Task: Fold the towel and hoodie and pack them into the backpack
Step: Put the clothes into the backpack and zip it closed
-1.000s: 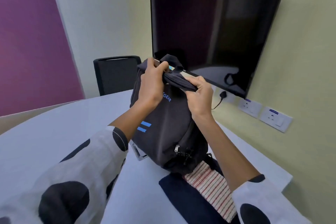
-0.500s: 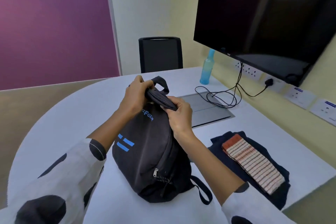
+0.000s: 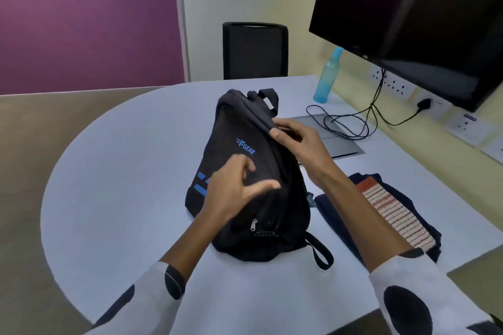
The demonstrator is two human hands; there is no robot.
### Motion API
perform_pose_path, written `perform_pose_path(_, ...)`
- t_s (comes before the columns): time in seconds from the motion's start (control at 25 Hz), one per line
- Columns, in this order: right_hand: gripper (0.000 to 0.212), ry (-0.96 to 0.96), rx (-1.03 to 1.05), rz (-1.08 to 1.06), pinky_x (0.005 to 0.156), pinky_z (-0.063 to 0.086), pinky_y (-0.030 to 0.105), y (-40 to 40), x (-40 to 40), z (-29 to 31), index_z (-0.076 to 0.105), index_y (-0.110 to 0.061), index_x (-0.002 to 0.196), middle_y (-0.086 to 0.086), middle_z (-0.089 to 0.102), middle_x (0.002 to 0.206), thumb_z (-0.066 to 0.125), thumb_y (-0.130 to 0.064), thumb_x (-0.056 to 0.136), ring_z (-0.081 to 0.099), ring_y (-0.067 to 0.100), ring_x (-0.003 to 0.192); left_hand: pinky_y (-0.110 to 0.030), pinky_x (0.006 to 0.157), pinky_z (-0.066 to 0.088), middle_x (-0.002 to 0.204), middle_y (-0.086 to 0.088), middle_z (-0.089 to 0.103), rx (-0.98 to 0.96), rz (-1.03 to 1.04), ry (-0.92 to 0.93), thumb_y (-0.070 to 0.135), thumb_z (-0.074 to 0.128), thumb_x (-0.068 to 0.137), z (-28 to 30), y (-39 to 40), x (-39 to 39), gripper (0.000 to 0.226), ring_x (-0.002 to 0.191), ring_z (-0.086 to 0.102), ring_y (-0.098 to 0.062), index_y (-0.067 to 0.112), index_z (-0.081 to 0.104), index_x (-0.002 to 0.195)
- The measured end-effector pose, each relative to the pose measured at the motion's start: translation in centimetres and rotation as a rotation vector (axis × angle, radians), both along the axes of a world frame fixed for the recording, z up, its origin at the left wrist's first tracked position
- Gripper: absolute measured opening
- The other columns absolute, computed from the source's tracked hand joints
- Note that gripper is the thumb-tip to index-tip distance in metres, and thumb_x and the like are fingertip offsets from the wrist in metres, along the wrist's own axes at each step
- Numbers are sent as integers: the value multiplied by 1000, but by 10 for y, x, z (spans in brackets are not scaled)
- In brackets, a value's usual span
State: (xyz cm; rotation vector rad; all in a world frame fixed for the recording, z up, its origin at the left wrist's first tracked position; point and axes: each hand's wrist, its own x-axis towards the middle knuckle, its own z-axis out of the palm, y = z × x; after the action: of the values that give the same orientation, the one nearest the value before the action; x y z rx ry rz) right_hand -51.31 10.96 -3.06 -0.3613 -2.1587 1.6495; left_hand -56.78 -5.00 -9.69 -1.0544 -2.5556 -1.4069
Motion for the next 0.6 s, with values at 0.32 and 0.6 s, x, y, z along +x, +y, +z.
perform_pose_path(0.32,28,268,673,-214,77,43,18,6,27,-60,57,-20,104,-3,57,96,73,-21,81,53,13,84,-33,57,42,79,4,44,-159,51,198,24,57,85,-12,32,-8,20,65,51,-19,20,38,81)
perform_pose_path(0.6,51,-24,1221,181,43,49,22,6,41,-163,63,-18,94,-5,59,81,90,-34,54,62,12,64,-10,78,47,85,18,63,225,298,-264,9,71,82,-8,11,-28,18,84,63,2,23,62,91)
